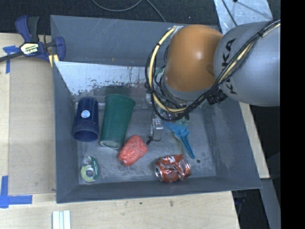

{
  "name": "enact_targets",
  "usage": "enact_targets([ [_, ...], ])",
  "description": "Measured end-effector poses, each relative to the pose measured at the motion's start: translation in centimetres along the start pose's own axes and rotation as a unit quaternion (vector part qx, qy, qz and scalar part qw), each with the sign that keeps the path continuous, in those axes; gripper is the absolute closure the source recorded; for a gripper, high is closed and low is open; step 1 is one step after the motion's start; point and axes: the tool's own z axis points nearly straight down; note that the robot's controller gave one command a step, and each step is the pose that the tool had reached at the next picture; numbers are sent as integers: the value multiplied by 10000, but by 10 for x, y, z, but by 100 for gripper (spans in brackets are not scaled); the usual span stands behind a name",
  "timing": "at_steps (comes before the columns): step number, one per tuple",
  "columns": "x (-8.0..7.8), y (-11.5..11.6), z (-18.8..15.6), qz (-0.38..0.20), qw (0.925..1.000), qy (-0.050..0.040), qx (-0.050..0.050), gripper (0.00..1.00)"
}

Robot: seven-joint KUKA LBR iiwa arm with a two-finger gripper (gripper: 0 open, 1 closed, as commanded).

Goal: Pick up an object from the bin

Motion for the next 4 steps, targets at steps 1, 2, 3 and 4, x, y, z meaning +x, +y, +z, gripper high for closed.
enact_targets([
  [1,-2,0,-5,8,10000,-42,-3,0],
  [2,15,8,22,-296,9995,-71,-1,0],
  [3,40,11,81,-840,9964,-63,-1,0],
  [4,60,32,117,-379,9992,-104,1,100],
])
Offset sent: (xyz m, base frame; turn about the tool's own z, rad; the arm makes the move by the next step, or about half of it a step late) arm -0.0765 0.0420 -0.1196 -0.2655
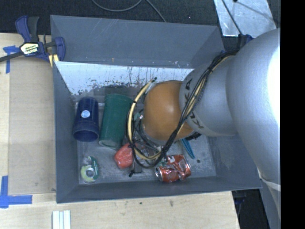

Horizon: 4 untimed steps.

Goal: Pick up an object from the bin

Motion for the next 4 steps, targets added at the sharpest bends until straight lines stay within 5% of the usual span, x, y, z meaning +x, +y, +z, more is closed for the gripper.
enact_targets([
  [4,0,0,0,6,10000,-1,-2,100],
])
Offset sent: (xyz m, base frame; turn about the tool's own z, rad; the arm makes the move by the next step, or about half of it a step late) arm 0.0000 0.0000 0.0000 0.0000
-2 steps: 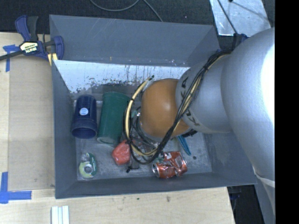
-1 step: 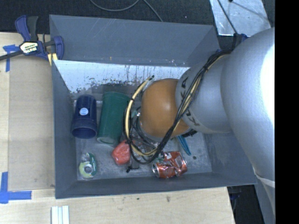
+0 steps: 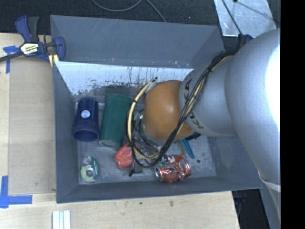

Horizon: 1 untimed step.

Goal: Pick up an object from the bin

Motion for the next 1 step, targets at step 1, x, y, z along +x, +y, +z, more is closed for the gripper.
enact_targets([
  [1,0,0,0,1,10000,0,0,100],
])
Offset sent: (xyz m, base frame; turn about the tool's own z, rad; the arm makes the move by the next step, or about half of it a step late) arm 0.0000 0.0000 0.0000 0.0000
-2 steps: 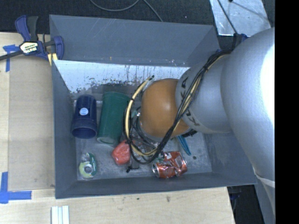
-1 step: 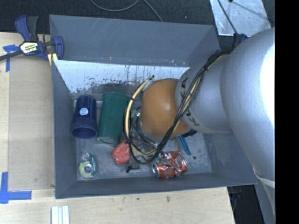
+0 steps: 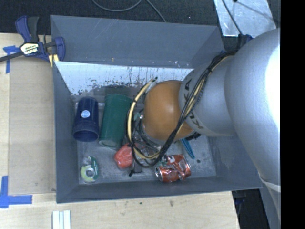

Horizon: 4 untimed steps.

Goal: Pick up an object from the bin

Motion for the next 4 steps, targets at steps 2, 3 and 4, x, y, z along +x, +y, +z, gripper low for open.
enact_targets([
  [2,0,0,0,0,10000,0,0,100],
  [3,-10,-2,0,-1945,9809,-39,-9,100],
  [4,-10,-2,0,-1940,9810,-39,-9,100],
])
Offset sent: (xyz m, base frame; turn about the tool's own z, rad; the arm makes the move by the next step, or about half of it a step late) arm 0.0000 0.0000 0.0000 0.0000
